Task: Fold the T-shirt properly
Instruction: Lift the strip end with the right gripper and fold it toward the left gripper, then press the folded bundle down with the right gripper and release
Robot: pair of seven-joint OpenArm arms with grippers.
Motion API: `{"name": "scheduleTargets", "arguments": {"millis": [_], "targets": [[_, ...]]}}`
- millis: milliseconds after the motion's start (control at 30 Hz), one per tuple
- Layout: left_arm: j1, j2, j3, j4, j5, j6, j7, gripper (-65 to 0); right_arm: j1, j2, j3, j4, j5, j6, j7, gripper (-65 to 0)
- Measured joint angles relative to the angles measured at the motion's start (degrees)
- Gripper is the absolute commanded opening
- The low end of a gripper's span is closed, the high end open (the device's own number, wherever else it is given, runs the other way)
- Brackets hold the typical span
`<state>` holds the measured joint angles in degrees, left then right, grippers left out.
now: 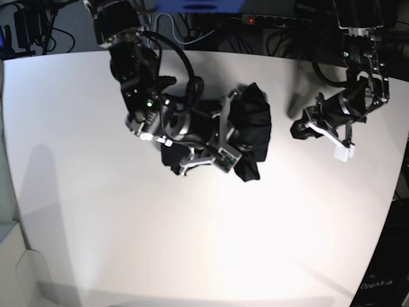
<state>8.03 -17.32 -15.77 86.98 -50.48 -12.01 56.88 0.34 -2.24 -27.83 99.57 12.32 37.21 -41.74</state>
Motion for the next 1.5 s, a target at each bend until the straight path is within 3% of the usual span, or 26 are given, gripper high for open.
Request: {"name": "scheduleTargets", "arguments": {"millis": [300,1133,1200,1400,1500], "targets": [[-0.22,0.46,0.17,0.0,0.04,0.02,-0.11,-59.2,1.53,-0.48,-4.57,-5.11,0.2,0.0,2.97,-64.6],[0.85,0.46,0.22,0.02,0.02,0.02,0.09,-59.2,7.17,-3.91,-4.92,-19.26,0.13,0.0,6.47,-58.8],[0.9,0.48,0.22,0.04,-0.15,0.0,0.13,-59.2,8.24,-4.35,-4.92,-21.11,0.15,-0.02,6.54,-54.1],[1.86,0.46,0.22,0.04,-0.15,0.02,-0.02,-59.2,9.84,-5.01,-7.39,-22.97,0.13,-0.07,6.47,-26.8],[2.36,0.48,0.22,0.04,-0.15,0.02,-0.09,-59.2,10.27,-5.33,-8.63,-22.62,0.17,-0.04,6.62,-23.8]]}}
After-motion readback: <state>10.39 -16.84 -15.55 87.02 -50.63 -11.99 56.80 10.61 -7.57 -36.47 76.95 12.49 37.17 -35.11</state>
